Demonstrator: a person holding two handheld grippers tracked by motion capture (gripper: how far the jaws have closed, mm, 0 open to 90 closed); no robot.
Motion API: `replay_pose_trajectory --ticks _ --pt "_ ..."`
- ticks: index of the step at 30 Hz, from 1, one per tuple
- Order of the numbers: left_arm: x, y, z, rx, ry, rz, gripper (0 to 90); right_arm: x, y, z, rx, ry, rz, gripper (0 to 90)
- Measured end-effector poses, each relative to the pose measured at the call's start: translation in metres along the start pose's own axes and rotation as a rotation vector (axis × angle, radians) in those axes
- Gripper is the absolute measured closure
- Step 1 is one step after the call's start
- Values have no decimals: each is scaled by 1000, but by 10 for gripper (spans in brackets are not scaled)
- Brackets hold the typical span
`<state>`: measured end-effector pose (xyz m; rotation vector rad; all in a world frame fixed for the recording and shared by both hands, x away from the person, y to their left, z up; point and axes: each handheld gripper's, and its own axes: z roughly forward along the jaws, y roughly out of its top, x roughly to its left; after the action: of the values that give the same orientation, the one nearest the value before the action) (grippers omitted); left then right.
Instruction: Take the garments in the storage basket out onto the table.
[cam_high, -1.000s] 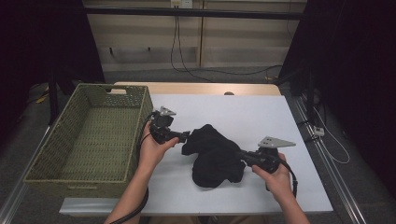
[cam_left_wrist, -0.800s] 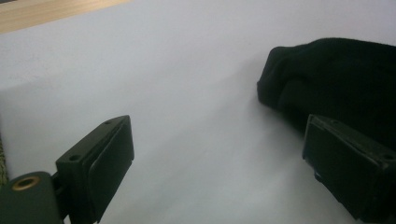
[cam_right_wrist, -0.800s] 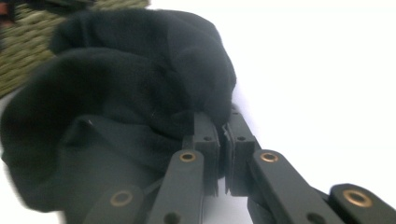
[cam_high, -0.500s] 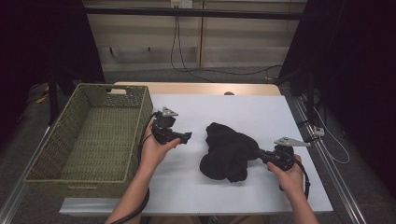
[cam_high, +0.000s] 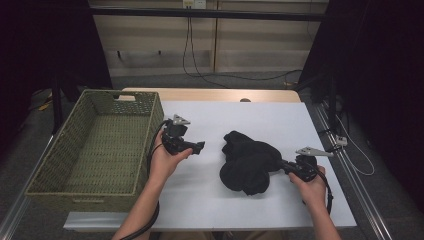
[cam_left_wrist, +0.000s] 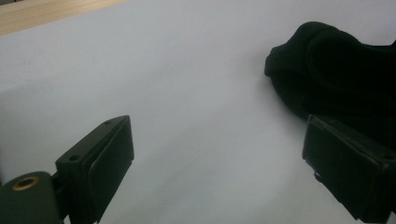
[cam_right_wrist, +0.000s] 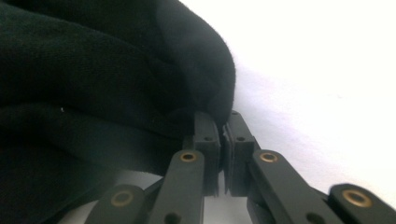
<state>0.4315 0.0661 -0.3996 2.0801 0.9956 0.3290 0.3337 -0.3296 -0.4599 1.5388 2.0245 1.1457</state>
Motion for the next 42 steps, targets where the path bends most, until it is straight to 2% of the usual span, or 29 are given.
replay_pose_trajectory --ticks 3,6,7,9,10,12,14,15,18,20,21,22,25,26,27,28,29,30,31,32,33,34,35,36,37,38,39,41,42 --pt "-1 1 0 4 -4 8 88 1 1 -2 -9 -8 6 799" --pt "-2 1 0 1 -6 13 88 3 4 -5 -28 -20 -12 753" --pt "-3 2 0 1 -4 12 88 6 8 -9 -44 -29 -16 679" --pt "-3 2 1 3 -3 13 88 8 10 -11 -55 -26 -21 646" --pt "-3 2 1 5 -4 18 87 12 13 -13 -67 -29 -21 555" --pt "-3 2 1 6 -7 15 87 14 14 -13 -71 -29 -27 535" --pt "-4 2 1 2 -7 13 87 20 18 -14 -82 -24 -41 431" --pt "-4 2 1 3 -8 16 87 20 18 -14 -82 -24 -41 431" --pt "-4 2 1 3 -6 19 86 29 24 -17 -107 -17 -48 312" --pt "-3 2 0 4 -5 20 86 32 26 -18 -116 -16 -50 290" --pt "-3 2 0 7 -6 19 85 38 30 -21 -133 5 -63 266" --pt "-3 2 0 7 -6 19 85 38 30 -21 -133 5 -63 266" --pt "-4 2 1 9 -5 20 85 51 35 -22 -135 63 -77 232" --pt "-4 2 1 10 -5 25 86 62 37 -20 -127 99 -99 212" --pt "-5 2 1 10 -9 21 86 68 38 -19 -121 113 -115 210" --pt "-5 2 1 10 -9 21 86 68 38 -19 -121 113 -115 210" --pt "-5 2 1 8 -8 21 85 81 38 -16 -112 153 -144 210" --pt "-5 2 1 8 -8 21 85 81 38 -16 -112 153 -144 210" --pt "-5 2 1 8 -7 26 85 93 34 -10 -76 213 -174 205" --pt "-5 2 1 7 -8 21 85 99 32 -6 -56 230 -199 198" --pt "-5 2 1 7 -8 19 85 99 32 -6 -56 230 -199 198" --pt "-4 2 1 9 -8 23 85 103 29 -1 -41 223 -228 197" --pt "-4 2 1 11 -10 24 85 110 21 9 2 218 -272 180" --pt "-4 2 1 11 -10 24 85 110 21 9 2 218 -272 180" --pt "-4 1 1 11 -12 24 85 114 14 19 38 201 -322 164" --pt "-4 2 1 10 -11 24 85 114 14 19 38 201 -322 164" --pt "-4 2 1 9 -12 19 85 116 10 24 57 183 -353 156" --pt "-4 1 1 9 -9 23 85 117 9 26 59 178 -366 155" --pt "-3 1 1 16 -9 23 85 119 7 29 64 162 -395 156"
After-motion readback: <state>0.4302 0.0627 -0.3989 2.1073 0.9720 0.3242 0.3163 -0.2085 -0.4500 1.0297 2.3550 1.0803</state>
